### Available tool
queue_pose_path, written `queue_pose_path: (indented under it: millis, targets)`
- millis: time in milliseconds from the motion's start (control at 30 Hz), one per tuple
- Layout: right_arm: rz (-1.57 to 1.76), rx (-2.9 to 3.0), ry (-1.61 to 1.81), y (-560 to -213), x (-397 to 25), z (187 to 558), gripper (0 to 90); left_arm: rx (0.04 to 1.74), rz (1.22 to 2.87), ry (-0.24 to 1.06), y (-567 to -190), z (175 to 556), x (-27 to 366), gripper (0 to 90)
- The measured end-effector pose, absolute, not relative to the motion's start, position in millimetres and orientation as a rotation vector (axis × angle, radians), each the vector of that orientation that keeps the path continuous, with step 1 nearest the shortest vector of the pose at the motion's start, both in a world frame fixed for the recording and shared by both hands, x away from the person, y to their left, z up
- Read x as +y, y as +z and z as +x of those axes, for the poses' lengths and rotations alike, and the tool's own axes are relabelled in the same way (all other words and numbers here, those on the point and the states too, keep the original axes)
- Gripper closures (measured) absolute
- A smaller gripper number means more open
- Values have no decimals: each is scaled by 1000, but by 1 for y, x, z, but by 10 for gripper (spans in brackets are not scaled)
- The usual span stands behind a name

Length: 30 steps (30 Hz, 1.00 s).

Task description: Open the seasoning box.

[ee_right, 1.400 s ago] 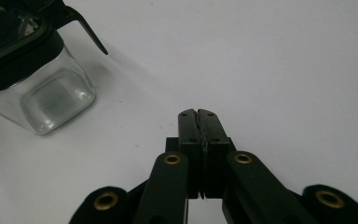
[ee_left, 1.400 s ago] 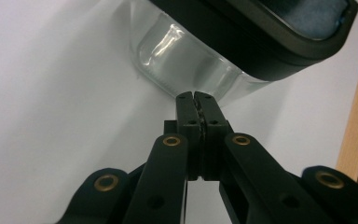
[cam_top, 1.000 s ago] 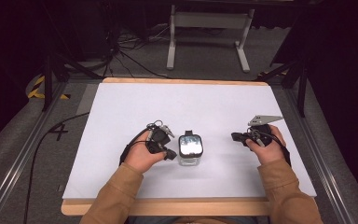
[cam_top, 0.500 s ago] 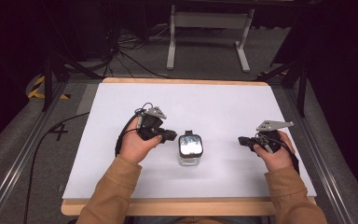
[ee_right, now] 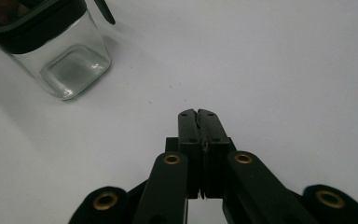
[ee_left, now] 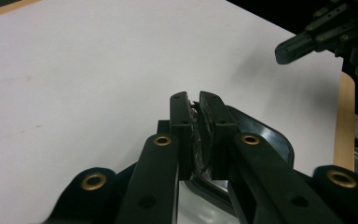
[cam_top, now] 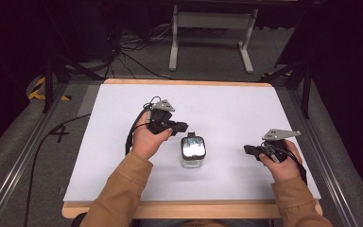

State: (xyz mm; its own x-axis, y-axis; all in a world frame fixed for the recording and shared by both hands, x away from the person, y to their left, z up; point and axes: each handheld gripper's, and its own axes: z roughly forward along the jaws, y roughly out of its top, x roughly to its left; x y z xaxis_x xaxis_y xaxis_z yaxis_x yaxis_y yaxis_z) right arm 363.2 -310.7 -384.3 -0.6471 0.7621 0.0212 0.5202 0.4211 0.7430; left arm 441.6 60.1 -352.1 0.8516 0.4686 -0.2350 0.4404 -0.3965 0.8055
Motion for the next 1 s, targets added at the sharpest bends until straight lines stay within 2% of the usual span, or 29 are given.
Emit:
queue_pose_path:
  millis: [333,1000]
  targets:
    - [1124,2356,1059,-386,-314,352,896,654,2077,-1,-365,454,42,867]
    - [1102,2372,1072,-388,-310,351,882,663,2100,-17,-370,457,40,898]
